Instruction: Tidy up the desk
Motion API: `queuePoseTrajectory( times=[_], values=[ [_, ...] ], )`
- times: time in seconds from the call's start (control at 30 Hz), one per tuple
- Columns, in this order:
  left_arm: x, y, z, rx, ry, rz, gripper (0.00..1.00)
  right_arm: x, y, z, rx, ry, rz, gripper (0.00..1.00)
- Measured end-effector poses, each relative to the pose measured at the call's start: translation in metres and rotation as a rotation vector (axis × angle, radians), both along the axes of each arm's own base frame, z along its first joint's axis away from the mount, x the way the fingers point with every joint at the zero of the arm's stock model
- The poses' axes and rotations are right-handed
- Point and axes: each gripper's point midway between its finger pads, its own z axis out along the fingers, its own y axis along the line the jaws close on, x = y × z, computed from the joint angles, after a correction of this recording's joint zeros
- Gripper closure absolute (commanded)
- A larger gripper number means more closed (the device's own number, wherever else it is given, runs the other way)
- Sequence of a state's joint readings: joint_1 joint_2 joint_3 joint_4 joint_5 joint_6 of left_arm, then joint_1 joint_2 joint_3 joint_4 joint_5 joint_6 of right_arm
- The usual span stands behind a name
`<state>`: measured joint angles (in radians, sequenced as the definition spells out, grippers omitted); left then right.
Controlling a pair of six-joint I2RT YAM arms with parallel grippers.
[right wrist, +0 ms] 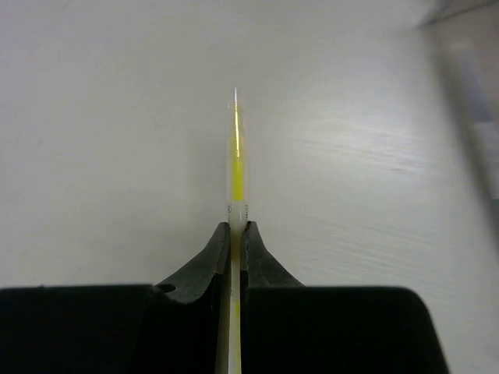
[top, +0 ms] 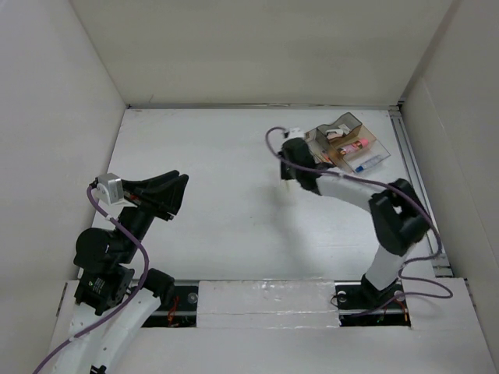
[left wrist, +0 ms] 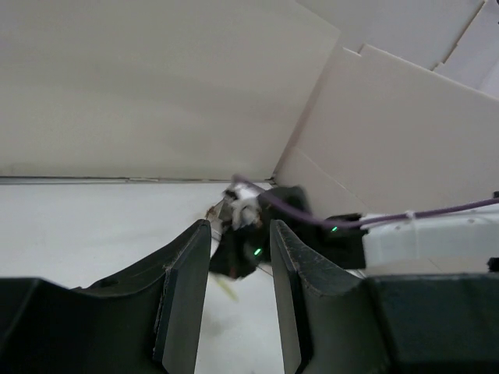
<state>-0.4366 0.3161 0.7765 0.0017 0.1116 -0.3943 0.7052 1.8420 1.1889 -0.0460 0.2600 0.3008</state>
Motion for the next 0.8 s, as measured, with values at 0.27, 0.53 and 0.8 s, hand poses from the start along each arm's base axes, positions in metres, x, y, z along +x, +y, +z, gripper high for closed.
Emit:
queuePoseTrajectory(
  times=[0.27,0.53,0.8],
  values=[
    [0.000,0.000,0.000,0.000,0.000,0.000,0.68,0.053,-0.163,0.106,0.144,-0.182,-0.256,1.00],
    [0.000,0.000,0.000,0.000,0.000,0.000,0.68,0.076,-0.220,0.092,0.096,-0.076,-0.255,1.00],
    [0.000,0.000,0.000,-0.001,-0.001,0.001,0.68,0.063,-0.216,0.051,0.072,0.059,-0.223,0.96]
  ],
)
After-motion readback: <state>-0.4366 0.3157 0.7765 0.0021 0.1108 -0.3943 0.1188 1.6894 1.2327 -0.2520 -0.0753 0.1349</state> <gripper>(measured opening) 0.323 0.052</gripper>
